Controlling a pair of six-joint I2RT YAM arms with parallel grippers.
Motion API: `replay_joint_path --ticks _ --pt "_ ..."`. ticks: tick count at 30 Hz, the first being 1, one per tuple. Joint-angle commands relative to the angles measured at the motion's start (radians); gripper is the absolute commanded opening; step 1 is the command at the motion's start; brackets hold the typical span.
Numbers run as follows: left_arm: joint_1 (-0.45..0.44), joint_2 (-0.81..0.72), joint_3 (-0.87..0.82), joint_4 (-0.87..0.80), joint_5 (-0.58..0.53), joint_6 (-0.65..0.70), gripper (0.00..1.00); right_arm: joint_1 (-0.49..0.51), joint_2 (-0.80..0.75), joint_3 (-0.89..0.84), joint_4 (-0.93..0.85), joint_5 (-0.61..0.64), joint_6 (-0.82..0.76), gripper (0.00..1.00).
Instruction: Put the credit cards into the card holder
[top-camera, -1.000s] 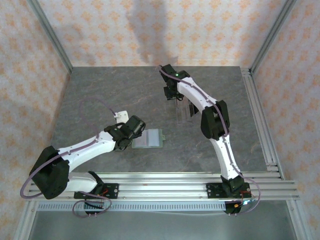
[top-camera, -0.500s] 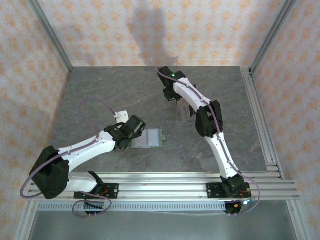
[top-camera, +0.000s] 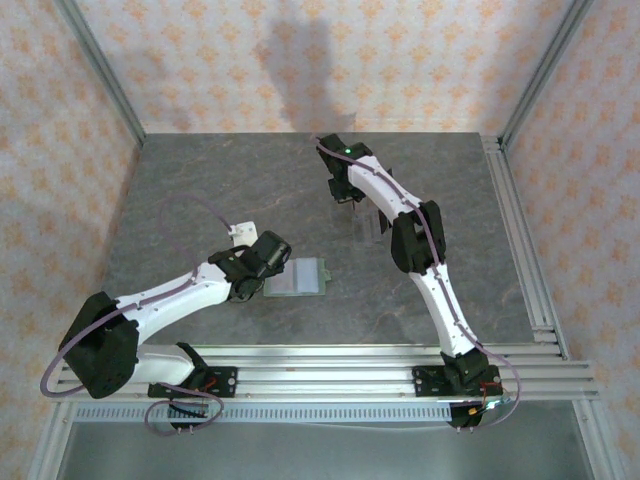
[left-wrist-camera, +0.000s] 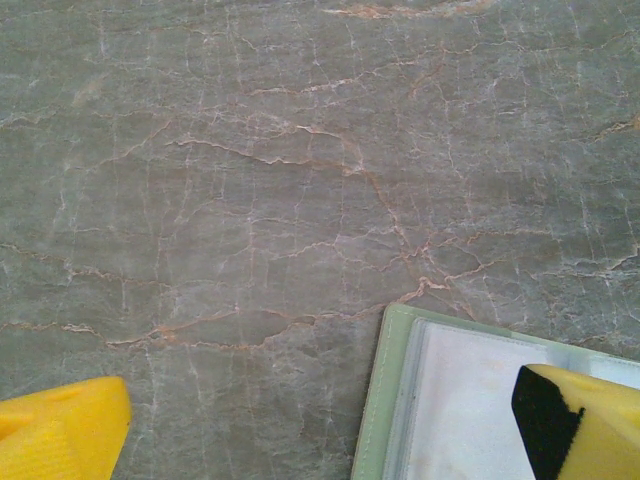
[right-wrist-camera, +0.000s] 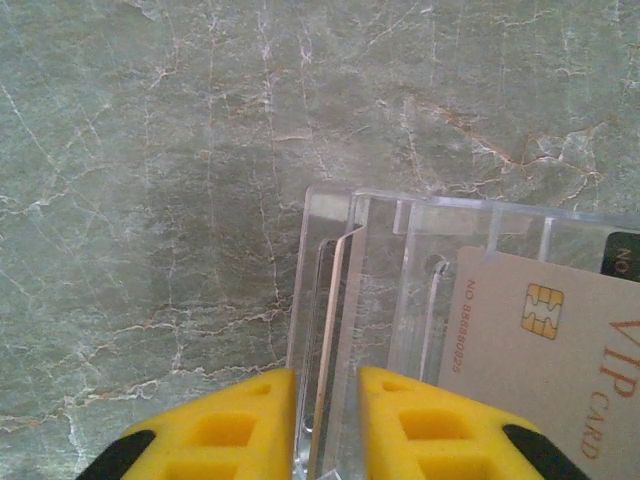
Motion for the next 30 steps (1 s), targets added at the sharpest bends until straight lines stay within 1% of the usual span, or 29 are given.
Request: replay_joint_path --ticks 1,4,8,15,22,30 --pt "0.007 0.004 0.005 -0.008 -0.007 0.012 1.00 -0.011 0.027 0.042 -0.034 0.035 -0.010 0.20" --pt "0.007 0.009 0.006 -0.006 -0.005 0.011 1.00 -0.012 0.025 0.043 -0.034 0.031 -0.012 0.18" --pt "0.007 0.016 0.007 -0.002 -0.003 0.011 1.00 -0.014 0.027 0.048 -0.034 0.024 -0.010 0.13" --pt "0.007 0.022 0.012 -0.002 -0.001 0.012 1.00 -0.019 0.026 0.050 -0.039 0.002 -0.009 0.00" --pt "0.007 0.019 0.015 -0.005 0.001 0.013 1.00 -0.023 -0.024 0.050 -0.048 -0.051 0.000 0.00" --pt "0.006 0.013 0.022 -0.023 -0.004 0.013 1.00 -0.023 -0.204 -0.014 0.007 -0.155 0.026 0.00"
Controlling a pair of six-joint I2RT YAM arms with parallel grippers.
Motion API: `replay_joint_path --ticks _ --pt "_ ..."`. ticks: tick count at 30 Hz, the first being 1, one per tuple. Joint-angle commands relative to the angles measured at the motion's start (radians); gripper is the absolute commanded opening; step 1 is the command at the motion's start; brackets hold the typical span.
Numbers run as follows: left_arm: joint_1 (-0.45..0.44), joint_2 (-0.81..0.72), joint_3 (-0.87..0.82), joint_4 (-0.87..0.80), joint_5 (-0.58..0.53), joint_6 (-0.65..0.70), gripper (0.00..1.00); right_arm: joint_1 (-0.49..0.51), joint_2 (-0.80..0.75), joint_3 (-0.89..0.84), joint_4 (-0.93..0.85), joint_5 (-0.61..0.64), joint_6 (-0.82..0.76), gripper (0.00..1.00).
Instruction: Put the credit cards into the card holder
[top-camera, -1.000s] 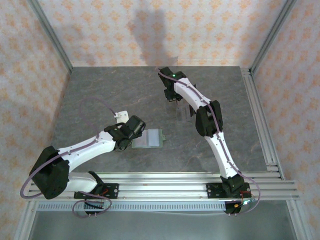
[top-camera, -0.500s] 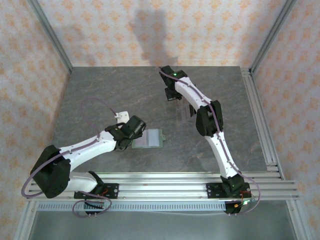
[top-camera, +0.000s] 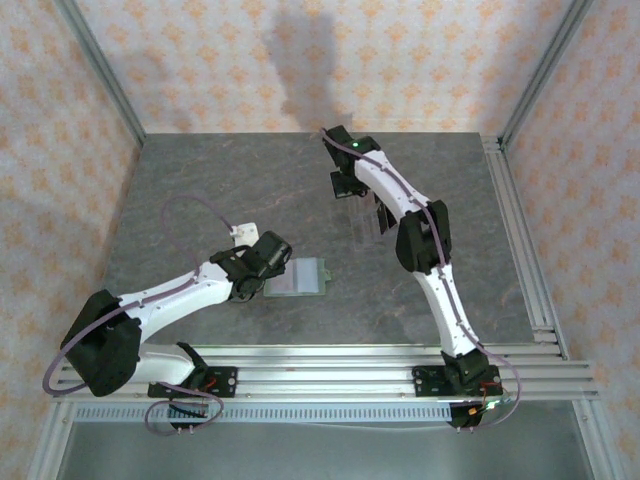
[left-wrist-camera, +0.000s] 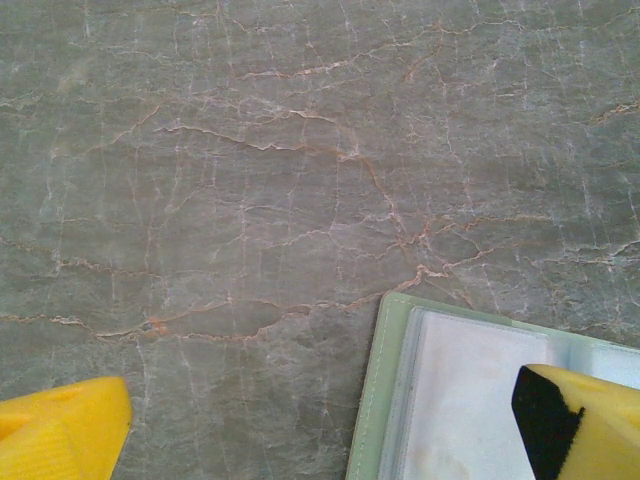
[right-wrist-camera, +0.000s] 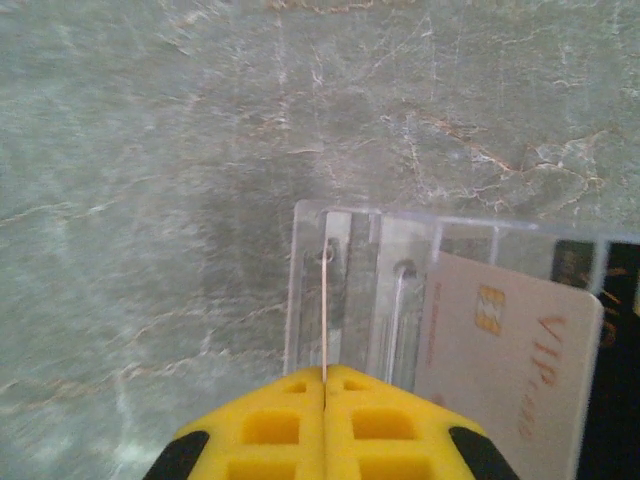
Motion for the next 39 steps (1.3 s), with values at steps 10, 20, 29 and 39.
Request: replay_joint_path --ticks 10,20,29,39 --pt "0.007 -0.022 0.008 -0.065 -0.039 0.019 1.00 0.001 -0.447 -0.352 0.215 -0.299 0.118 0.00" --pt "0.008 -0.032 -0.034 -0.074 -0.006 0.056 1.00 0.053 -0.883 -1.155 0.873 -0.568 0.459 0.00" --pt "0.009 0.046 -0.050 -0.034 0.037 0.078 1.00 0.207 -0.969 -1.602 1.441 -0.500 0.726 0.00" --pt "0.004 0.118 -0.046 0.034 0.086 0.097 1.00 0.256 -0.863 -1.669 1.609 -0.490 0.783 0.00"
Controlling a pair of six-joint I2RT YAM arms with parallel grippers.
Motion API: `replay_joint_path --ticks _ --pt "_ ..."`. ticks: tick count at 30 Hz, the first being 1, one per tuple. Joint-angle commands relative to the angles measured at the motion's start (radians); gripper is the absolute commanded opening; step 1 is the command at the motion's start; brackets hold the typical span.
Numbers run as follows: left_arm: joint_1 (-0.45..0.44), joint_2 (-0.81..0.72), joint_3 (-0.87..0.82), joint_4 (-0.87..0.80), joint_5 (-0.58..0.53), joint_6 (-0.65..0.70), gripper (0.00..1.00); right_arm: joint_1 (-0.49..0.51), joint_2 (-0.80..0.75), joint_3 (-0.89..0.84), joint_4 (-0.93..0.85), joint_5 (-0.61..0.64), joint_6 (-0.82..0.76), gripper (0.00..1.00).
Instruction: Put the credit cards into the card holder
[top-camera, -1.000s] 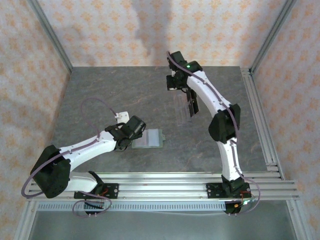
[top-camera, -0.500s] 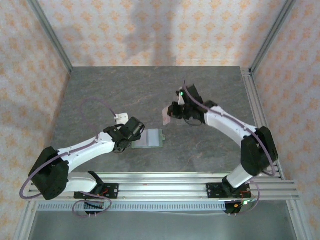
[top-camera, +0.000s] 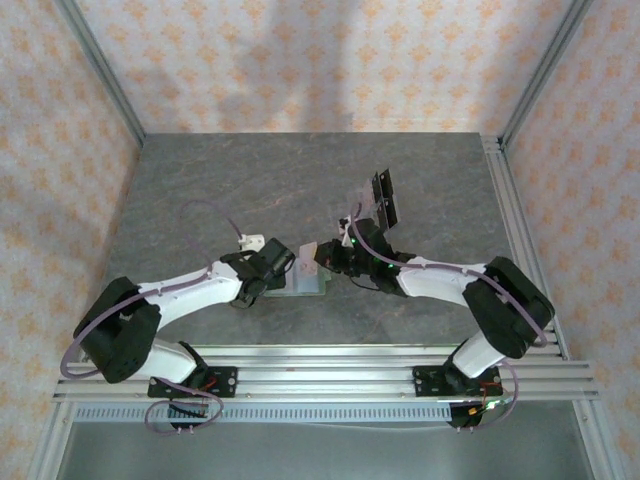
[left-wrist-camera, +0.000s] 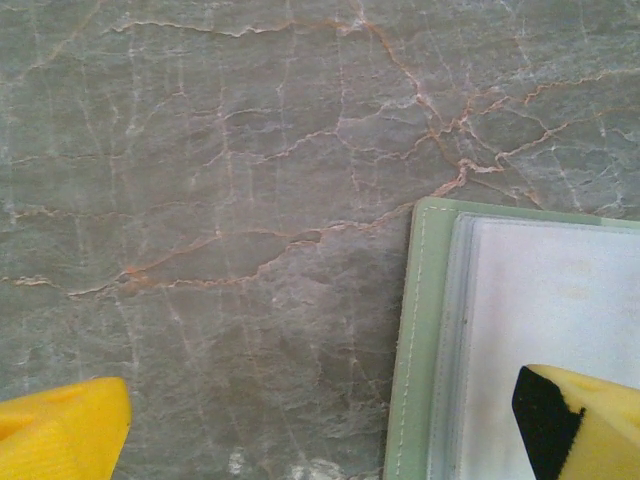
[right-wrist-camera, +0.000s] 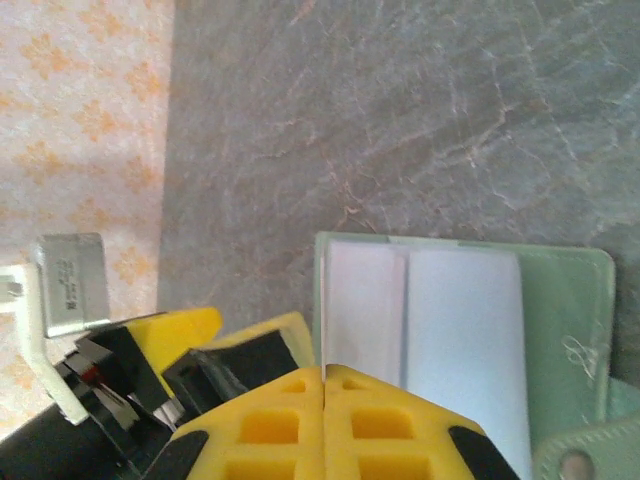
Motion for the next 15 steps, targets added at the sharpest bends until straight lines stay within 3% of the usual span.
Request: replay_joint_path --ticks 1,15 --pt "0.002 0.027 -0.003 0.025 0.003 0.018 1.00 0.011 0.040 -0.003 0.118 0.014 0.032 0.00" --pt "0.000 0.099 -0.010 -0.039 -0.035 -0.072 1.00 0.022 0.178 0.030 0.179 -0.040 0.042 0.00"
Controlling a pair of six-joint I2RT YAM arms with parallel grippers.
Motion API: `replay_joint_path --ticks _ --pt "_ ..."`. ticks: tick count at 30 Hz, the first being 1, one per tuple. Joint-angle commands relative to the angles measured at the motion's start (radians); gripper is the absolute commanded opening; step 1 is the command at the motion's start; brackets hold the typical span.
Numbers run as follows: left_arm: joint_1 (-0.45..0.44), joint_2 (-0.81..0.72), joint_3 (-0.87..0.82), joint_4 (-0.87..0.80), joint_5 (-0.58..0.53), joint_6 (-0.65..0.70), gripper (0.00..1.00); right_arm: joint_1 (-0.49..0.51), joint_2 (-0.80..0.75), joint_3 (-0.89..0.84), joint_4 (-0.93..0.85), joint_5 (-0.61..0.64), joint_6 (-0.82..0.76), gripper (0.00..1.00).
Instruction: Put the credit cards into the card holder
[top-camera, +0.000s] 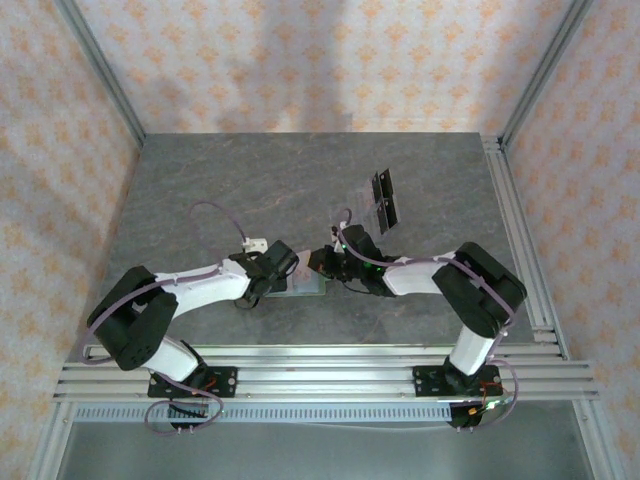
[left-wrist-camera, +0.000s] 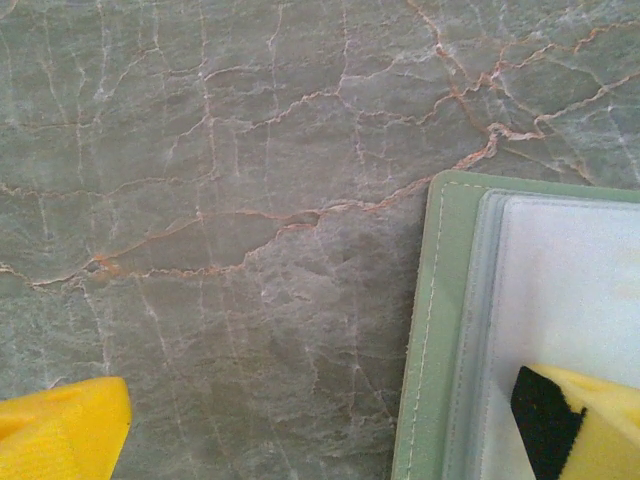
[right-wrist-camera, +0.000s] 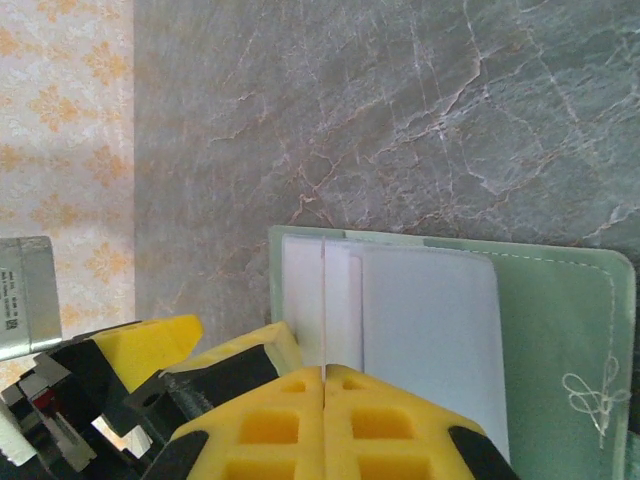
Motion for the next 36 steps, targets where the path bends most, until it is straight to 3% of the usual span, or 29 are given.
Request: replay_joint_path --ticks 1,22,30,36 --pt "-0.001 0.022 -0.010 -0.059 -0.036 -0.048 1.00 0.007 0.014 0.021 0.063 -0.016 0.009 0.00" --pt "-0.003 -0.001 -0.042 -0.074 -0.048 -0.081 1.00 0.007 -0.042 0.011 -0.206 0.115 -0.148 0.00" --pt "-0.005 -0.006 -0.055 -0.064 -0.041 -0.086 1.00 0.007 -0.055 -0.009 -0.005 -0.012 -0.067 0.00" --pt "-0.005 -0.010 -0.059 -0.061 -0.042 -0.090 1.00 0.013 -0.023 -0.030 0.131 -0.024 -0.012 0.00"
